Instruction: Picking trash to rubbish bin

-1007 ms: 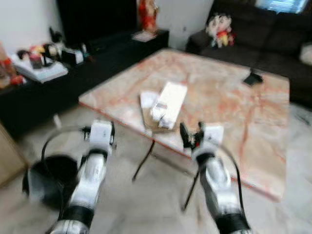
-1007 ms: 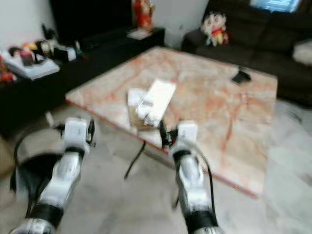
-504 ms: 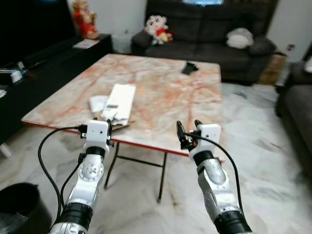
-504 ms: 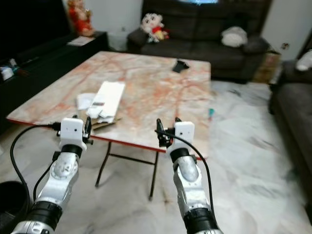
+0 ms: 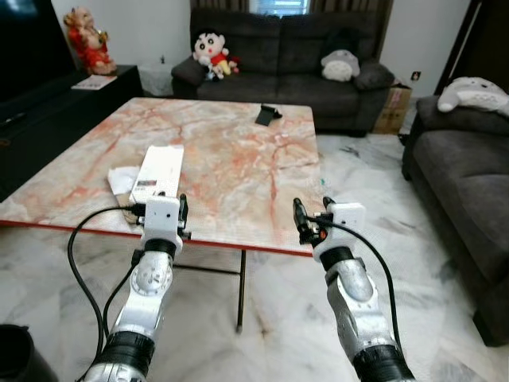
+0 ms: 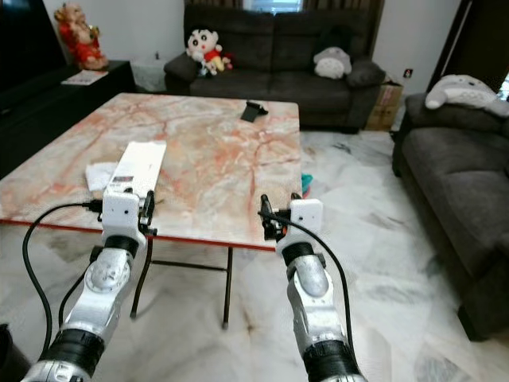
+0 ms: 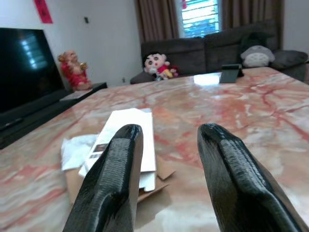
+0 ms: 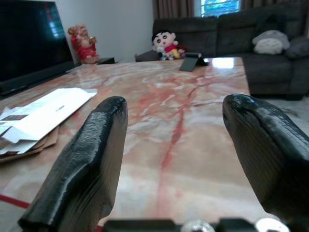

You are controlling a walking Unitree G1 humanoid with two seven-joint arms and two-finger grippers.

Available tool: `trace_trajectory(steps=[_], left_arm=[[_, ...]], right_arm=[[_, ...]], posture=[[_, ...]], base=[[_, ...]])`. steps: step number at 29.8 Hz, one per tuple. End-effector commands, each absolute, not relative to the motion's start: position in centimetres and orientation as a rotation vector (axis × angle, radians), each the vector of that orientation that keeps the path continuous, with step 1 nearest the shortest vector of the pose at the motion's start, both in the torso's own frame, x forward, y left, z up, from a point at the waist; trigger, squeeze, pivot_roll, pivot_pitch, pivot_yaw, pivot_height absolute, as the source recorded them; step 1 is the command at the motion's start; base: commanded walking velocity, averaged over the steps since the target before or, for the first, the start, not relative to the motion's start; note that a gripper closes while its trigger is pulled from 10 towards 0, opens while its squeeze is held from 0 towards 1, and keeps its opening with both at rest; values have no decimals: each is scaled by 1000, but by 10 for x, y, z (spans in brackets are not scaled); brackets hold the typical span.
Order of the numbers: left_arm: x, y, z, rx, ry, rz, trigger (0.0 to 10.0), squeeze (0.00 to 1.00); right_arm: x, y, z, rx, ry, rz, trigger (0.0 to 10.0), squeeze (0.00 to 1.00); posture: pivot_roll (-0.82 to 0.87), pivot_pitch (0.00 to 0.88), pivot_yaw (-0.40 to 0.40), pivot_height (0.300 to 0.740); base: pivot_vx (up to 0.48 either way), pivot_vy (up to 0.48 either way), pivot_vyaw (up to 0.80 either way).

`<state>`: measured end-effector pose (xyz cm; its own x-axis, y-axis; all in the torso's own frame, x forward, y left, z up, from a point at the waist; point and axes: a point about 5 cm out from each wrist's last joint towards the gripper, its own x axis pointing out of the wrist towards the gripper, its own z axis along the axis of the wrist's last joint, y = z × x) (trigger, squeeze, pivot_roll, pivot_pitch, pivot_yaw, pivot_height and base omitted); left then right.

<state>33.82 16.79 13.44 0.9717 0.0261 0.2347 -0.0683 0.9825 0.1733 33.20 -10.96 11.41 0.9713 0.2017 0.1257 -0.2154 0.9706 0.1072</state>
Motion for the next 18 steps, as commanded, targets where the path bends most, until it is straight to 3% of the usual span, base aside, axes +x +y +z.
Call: trace_trajectory(steps=[1,14,18], left_arm=[[339,168,137,160,-233,52,10000,0],[338,169,134,160,-215,57,10000,0],[338,169,133,160,-210,57,10000,0]], right_arm=[[333,-110,118,121,-122,211,10000,0],[334,-113,116,122,-104,201,10000,0],[333,-113,115,113,-103,204,10000,0]], posture=[[155,0,-12,740],[155,0,-15,740],[150,0,-14,740]], base=[[0,300,0],[0,420,0],[0,423,-531]])
